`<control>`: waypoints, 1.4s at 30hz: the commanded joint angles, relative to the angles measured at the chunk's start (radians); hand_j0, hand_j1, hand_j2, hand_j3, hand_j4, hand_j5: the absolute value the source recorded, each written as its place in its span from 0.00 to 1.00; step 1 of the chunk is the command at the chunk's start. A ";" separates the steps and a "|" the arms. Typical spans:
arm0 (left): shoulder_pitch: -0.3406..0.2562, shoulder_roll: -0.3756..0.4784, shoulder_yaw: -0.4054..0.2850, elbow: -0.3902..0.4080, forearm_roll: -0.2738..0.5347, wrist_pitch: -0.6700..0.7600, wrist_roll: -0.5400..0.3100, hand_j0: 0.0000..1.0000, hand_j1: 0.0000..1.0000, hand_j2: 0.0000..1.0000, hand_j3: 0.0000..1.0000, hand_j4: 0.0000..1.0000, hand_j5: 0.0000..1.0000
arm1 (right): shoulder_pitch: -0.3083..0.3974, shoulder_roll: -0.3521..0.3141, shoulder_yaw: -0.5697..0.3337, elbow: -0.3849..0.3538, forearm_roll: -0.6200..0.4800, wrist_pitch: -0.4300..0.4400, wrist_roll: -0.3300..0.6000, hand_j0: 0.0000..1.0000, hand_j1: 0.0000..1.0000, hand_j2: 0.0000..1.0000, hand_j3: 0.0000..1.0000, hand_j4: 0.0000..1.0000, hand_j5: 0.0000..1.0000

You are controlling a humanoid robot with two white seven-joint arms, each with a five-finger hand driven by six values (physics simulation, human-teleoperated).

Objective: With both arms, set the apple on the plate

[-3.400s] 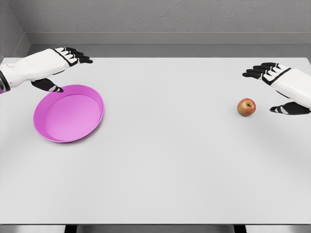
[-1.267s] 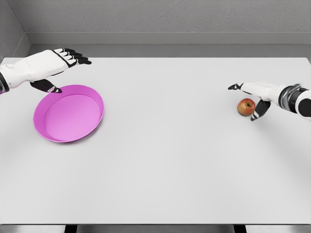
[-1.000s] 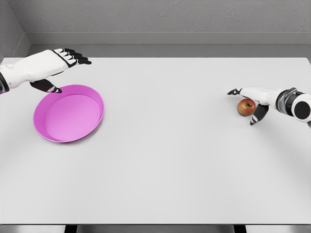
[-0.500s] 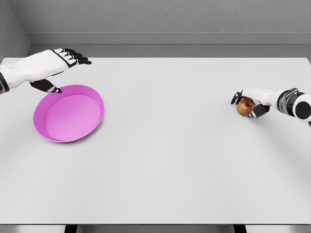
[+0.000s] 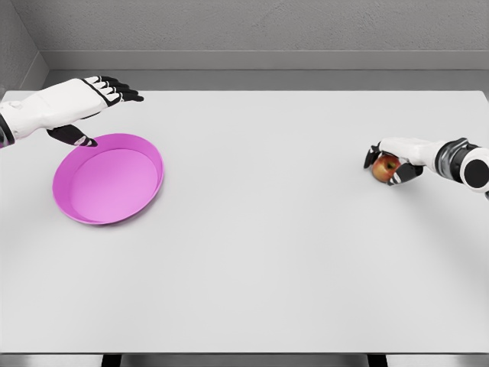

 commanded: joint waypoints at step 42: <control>0.009 -0.015 0.015 0.003 0.000 0.001 -0.004 1.00 1.00 1.00 1.00 1.00 1.00 | -0.064 0.058 -0.008 -0.254 -0.010 -0.346 -0.010 0.57 0.57 0.57 0.57 0.57 0.57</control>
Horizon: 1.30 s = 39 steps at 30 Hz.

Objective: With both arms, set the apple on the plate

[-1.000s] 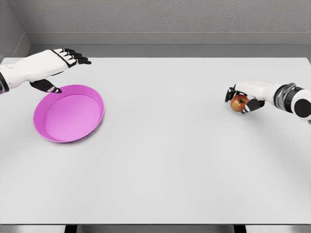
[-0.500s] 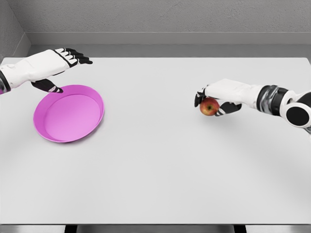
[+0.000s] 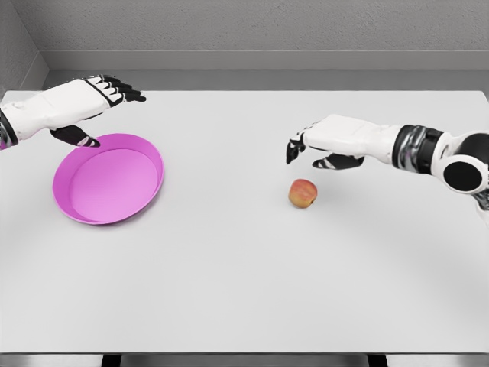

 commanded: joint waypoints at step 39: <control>-0.275 -0.448 -0.465 -0.188 -0.223 0.002 -0.060 1.00 1.00 1.00 1.00 1.00 1.00 | 0.176 -0.132 -0.342 0.113 -0.002 -0.067 0.008 1.00 1.00 1.00 1.00 1.00 1.00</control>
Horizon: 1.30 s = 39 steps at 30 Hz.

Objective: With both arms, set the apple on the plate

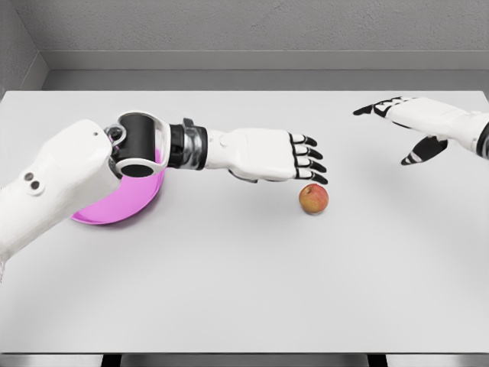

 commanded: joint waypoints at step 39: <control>-0.224 -0.222 -0.344 0.261 -0.005 0.001 -0.048 1.00 1.00 1.00 1.00 1.00 1.00 | 0.020 -0.019 -0.047 -0.020 -0.005 -0.008 -0.001 1.00 1.00 1.00 1.00 1.00 1.00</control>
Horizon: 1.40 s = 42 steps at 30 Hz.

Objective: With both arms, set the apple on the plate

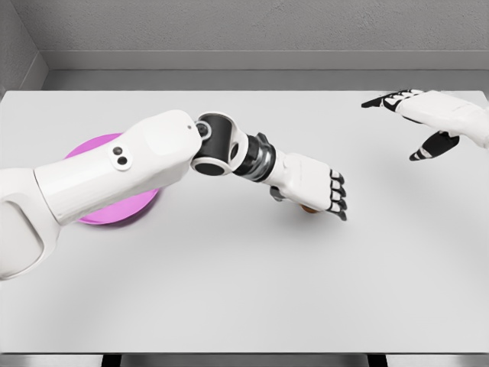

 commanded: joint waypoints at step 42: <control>-0.025 -0.073 -0.035 0.116 -0.051 0.001 0.001 0.96 0.96 0.96 0.96 0.96 0.96 | 0.044 -0.014 0.000 0.008 -0.002 0.001 0.000 1.00 1.00 1.00 1.00 1.00 1.00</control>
